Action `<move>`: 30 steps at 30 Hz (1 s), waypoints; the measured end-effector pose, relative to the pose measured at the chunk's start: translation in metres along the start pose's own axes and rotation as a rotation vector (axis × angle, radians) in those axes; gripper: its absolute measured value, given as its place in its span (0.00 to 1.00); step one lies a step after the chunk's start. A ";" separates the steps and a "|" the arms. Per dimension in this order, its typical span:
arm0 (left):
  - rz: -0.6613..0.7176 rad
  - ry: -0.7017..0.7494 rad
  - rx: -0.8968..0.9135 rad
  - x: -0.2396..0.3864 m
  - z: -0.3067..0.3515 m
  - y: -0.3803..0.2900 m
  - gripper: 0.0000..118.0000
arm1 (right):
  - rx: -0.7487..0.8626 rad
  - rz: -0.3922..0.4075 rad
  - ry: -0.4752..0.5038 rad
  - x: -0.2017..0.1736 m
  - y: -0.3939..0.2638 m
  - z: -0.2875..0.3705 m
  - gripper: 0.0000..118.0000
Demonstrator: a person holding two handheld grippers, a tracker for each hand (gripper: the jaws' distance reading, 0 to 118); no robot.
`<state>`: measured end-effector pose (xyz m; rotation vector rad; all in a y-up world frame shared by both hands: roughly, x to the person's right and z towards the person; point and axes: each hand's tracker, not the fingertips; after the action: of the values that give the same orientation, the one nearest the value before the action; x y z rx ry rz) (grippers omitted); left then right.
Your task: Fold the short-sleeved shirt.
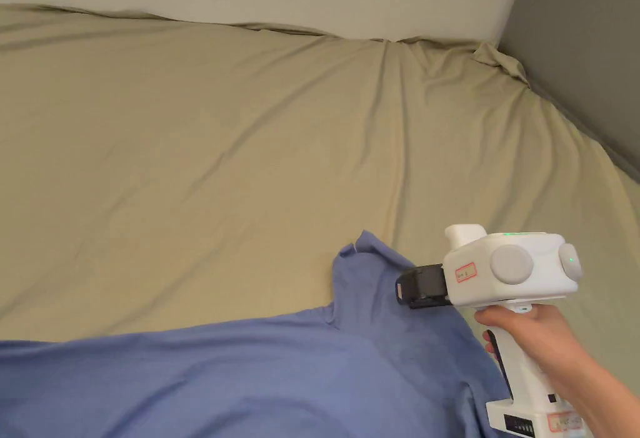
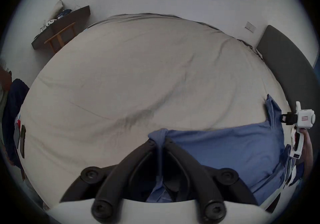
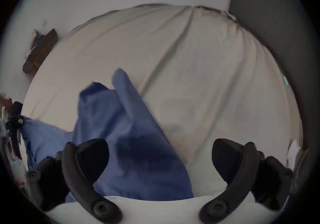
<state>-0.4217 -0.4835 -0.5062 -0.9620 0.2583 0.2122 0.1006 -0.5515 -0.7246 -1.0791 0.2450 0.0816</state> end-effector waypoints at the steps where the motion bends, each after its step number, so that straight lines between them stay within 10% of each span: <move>1: -0.003 0.001 -0.005 0.002 -0.002 0.001 0.03 | -0.018 -0.001 0.008 0.004 0.002 -0.003 0.76; 5: -0.012 0.006 -0.005 0.002 -0.001 0.002 0.03 | 0.012 0.095 -0.011 -0.007 -0.007 0.015 0.04; 21: 0.012 -0.037 0.161 -0.018 0.125 -0.053 0.03 | 0.285 0.169 0.063 -0.015 -0.092 0.204 0.04; 30: -0.064 0.079 -0.010 -0.025 0.133 -0.150 0.03 | 0.192 0.043 0.098 0.006 -0.237 0.238 0.04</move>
<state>-0.3857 -0.4582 -0.3087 -0.9881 0.2991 0.1171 0.1875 -0.4545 -0.4155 -0.8883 0.3572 0.0429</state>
